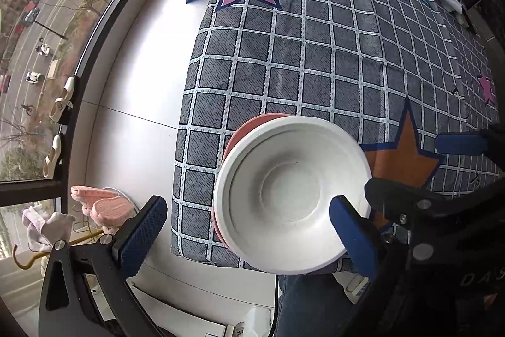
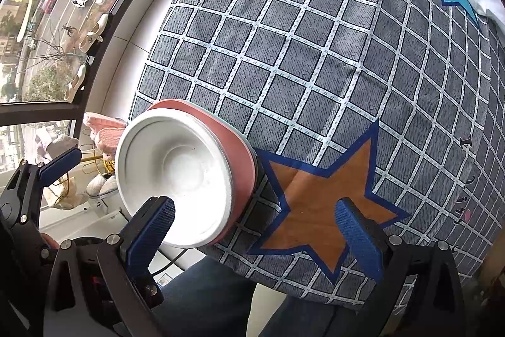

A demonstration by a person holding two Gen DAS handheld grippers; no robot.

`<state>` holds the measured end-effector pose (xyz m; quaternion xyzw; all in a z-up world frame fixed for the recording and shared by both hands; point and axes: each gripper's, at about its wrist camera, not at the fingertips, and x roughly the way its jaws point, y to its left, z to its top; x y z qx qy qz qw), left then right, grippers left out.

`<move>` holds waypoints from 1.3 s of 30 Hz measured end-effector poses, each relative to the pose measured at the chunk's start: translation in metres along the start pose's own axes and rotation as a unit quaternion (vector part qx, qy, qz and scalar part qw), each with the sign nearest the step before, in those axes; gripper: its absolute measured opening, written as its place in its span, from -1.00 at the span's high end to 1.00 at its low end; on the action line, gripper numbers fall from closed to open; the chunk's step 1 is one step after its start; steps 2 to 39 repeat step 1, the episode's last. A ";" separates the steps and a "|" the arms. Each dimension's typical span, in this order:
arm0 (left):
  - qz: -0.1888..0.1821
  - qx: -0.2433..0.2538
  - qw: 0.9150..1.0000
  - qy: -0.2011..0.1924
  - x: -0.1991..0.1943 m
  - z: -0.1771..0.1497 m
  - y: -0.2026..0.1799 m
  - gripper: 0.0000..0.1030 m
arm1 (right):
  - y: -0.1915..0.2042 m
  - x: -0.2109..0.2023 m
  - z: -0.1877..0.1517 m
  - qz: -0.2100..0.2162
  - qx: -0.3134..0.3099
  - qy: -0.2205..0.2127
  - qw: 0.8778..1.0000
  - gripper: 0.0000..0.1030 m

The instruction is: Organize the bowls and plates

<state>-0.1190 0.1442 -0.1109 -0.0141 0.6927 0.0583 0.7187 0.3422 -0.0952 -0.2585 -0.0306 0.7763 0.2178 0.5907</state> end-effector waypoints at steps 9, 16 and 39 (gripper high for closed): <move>-0.004 -0.007 1.000 -0.001 -0.001 0.001 0.002 -0.99 | 0.000 0.000 0.001 0.004 -0.002 0.001 1.000 -0.98; -0.004 -0.007 1.000 -0.001 -0.001 0.001 0.002 -0.99 | 0.000 0.000 0.001 0.004 -0.002 0.001 1.000 -0.98; -0.004 -0.007 1.000 -0.001 -0.001 0.001 0.002 -0.99 | 0.000 0.000 0.001 0.004 -0.002 0.001 1.000 -0.98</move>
